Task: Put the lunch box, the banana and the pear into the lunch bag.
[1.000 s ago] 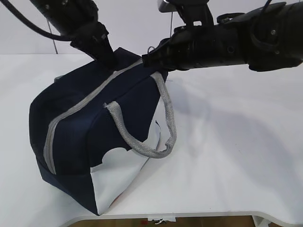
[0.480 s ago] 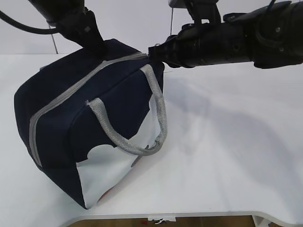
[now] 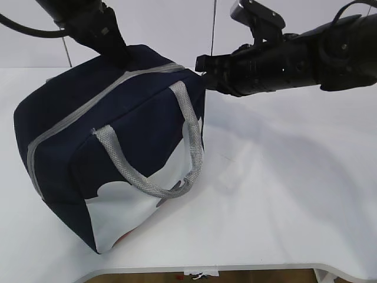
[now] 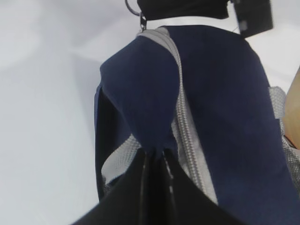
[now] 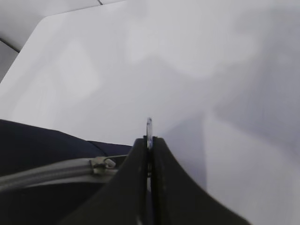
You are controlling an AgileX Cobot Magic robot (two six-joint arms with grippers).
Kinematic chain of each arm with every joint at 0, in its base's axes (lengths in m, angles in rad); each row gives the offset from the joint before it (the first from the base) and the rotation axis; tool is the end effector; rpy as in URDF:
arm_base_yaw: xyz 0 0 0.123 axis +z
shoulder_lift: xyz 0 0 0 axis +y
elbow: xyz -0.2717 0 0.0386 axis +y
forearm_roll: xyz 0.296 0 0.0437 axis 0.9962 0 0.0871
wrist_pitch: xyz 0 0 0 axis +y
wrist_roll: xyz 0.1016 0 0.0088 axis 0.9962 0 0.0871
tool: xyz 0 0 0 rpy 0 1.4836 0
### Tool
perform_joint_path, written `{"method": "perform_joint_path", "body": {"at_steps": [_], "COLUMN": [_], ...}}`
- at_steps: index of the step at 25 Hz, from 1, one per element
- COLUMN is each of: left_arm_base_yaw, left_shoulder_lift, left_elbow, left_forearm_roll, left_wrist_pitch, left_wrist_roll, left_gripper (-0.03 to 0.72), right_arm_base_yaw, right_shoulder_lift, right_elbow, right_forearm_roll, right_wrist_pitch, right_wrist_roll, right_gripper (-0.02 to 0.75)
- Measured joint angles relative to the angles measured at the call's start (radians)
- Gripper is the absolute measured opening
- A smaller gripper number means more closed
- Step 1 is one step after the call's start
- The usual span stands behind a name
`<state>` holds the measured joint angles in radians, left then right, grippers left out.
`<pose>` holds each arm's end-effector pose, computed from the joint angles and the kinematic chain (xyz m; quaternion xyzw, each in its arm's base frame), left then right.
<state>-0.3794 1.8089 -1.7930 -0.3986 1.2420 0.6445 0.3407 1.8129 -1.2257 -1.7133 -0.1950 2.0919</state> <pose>0.3924 -0.1968 0.3305 0.4484 0.8499 -0.1689 0.2190 0.4268 0.1720 0.1995 -0.0328 0.8638 0.2521 0.4350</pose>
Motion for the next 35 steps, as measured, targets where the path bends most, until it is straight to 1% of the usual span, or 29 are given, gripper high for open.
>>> {"method": "perform_joint_path", "body": {"at_steps": [5,10,20,35], "left_arm_base_yaw": [0.0,0.0,0.0,0.0], "left_shoulder_lift": [-0.004,-0.017,-0.021,-0.021], "left_elbow": [0.0,0.004,0.008,0.008], "left_forearm_roll": [0.0,0.0,0.0,0.002], "left_wrist_pitch": [0.002,0.005,0.011,0.011], "left_wrist_roll": [0.001,0.001,0.001,0.001], "left_gripper": [0.003,0.003,0.003,0.003], "right_arm_base_yaw": [-0.001,-0.022,-0.031,-0.031], "right_shoulder_lift": [0.027,0.054,0.111,0.116], "right_elbow": [0.0,-0.002,-0.011,-0.019], "right_forearm_roll": [0.0,0.0,0.009,0.009], "right_wrist_pitch": [-0.016,-0.025,-0.101,-0.101], "right_wrist_roll": [0.047,0.054,0.064,0.064], "right_gripper": [-0.01,-0.01,-0.01,-0.008]}}
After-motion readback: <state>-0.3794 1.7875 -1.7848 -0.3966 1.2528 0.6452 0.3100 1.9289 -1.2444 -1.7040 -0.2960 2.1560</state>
